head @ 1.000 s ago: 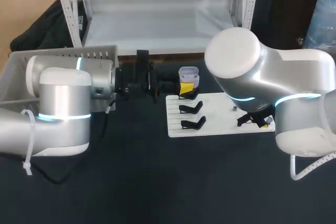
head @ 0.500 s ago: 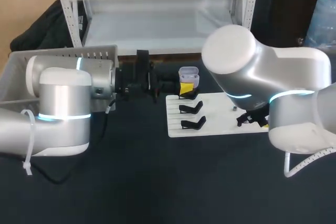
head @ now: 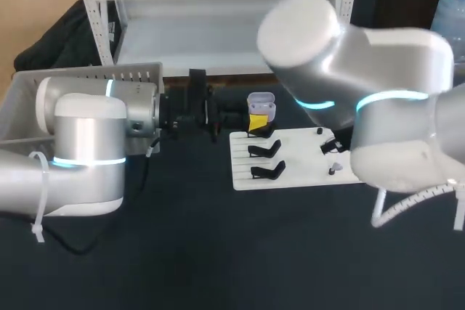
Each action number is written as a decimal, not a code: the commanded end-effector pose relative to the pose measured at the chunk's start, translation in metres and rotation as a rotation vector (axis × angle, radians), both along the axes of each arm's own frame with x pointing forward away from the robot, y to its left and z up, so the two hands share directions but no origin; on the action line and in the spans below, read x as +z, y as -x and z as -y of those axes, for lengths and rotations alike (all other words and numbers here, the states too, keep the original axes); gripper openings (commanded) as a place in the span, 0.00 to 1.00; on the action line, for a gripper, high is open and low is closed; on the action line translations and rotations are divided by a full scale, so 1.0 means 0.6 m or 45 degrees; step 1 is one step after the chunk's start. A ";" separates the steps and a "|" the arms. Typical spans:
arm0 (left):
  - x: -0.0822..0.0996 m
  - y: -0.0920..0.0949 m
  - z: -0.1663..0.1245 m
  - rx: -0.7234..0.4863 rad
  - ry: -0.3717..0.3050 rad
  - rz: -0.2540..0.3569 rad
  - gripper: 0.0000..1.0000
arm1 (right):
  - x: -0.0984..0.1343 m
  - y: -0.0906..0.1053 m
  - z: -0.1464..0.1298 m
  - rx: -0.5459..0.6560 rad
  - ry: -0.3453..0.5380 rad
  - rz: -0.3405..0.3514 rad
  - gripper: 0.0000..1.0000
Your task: Pick up each earbud case from the left stands, insert the matching earbuds, close the lid, and place the case in the box.
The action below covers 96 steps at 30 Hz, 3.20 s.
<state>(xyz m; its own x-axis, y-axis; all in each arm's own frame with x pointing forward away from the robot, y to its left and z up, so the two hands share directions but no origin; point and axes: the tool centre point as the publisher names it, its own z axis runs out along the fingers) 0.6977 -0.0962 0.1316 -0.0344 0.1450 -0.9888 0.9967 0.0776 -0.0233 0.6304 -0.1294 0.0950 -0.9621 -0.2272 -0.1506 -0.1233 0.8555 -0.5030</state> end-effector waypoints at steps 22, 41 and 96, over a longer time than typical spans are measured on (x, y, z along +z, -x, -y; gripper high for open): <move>-0.001 0.001 0.000 0.003 0.004 0.003 0.00 | 0.198 0.085 -0.120 0.114 -0.061 -0.081 0.00; -0.001 0.001 0.000 0.003 0.004 0.003 0.00 | 0.203 0.067 -0.171 -0.268 -0.015 0.055 0.00; -0.001 0.001 0.000 0.003 0.004 0.003 0.00 | 0.216 -0.065 -0.323 -1.248 -0.543 0.197 0.00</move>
